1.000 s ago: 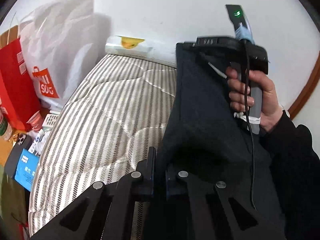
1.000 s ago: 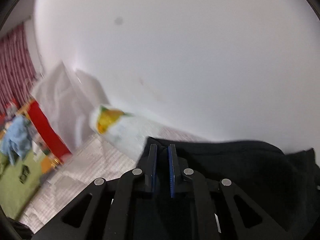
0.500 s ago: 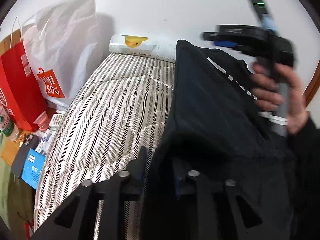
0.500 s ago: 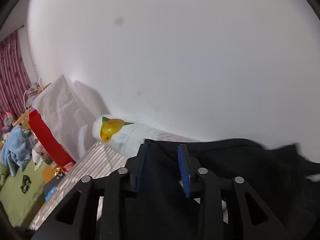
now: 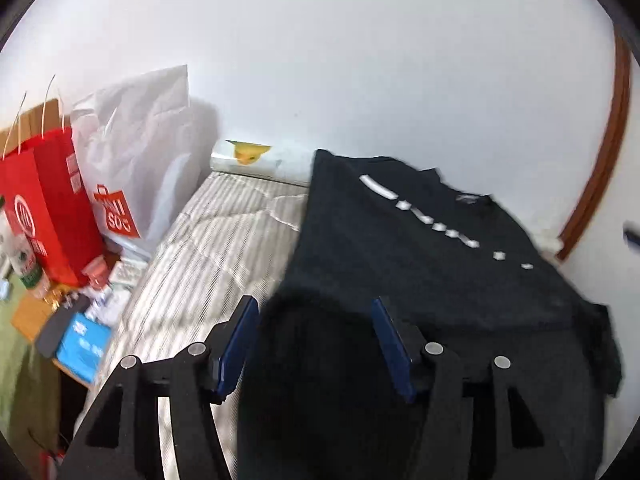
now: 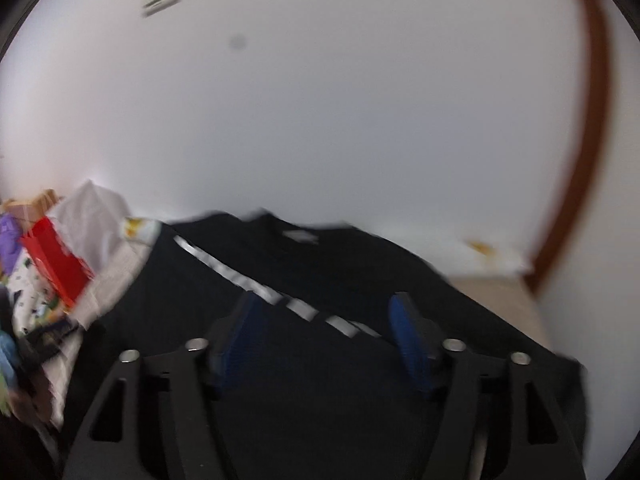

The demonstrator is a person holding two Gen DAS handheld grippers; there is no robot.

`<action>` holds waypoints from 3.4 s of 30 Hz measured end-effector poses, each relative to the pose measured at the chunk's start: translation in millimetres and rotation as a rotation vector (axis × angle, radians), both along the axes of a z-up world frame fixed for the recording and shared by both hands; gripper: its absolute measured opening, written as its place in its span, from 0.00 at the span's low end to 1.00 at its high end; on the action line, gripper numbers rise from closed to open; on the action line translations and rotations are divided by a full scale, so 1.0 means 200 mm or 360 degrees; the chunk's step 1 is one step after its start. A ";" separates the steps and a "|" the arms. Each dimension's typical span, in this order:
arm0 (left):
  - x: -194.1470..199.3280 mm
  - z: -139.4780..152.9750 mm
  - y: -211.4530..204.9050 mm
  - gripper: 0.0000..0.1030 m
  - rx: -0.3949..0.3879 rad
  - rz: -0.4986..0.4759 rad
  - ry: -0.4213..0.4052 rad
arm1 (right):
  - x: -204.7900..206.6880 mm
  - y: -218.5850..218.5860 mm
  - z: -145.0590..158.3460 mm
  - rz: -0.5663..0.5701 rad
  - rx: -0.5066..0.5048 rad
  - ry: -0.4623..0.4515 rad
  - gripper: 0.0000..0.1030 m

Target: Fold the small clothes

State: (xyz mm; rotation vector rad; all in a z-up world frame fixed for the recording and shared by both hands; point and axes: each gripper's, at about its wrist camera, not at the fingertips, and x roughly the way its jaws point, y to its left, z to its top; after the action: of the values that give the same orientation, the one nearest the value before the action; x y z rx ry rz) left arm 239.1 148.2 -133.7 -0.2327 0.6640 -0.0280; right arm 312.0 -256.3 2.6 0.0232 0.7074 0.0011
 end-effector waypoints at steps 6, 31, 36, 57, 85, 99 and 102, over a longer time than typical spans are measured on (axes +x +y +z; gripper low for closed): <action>-0.24 0.06 -0.11 0.55 0.0122 -0.0007 0.0022 | -0.62 -0.52 -0.11 -0.0305 -0.0058 0.0004 0.72; -0.61 0.29 -0.33 0.55 0.0175 -0.0084 0.0003 | -1.13 -0.81 -0.27 -0.0414 0.0130 0.0020 0.64; -0.61 0.30 -0.33 0.55 0.0168 -0.0095 -0.0001 | -1.12 -0.79 -0.24 -0.0405 0.0116 0.0020 0.64; -0.32 0.08 -0.25 0.56 0.0121 -0.0058 0.0186 | -0.85 -0.91 -0.74 -0.0429 0.0016 0.0350 0.64; -0.27 0.07 -0.21 0.56 0.0046 -0.0083 0.0176 | -0.85 -1.03 -0.56 -0.0461 0.0034 0.0250 0.10; -0.24 0.09 -0.07 0.56 0.0015 -0.0082 0.0156 | -0.44 -0.46 0.09 -0.0179 0.0275 -0.0055 0.10; -0.22 0.06 -0.03 0.56 0.0007 -0.0077 0.0166 | -0.32 -0.24 0.16 -0.0089 0.0353 -0.0073 0.10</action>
State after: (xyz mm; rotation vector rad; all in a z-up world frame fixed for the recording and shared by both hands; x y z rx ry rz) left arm 194.6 142.8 -121.0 -0.2150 0.7734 -0.0611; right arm 248.2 -304.2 34.3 0.2550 0.6576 0.0265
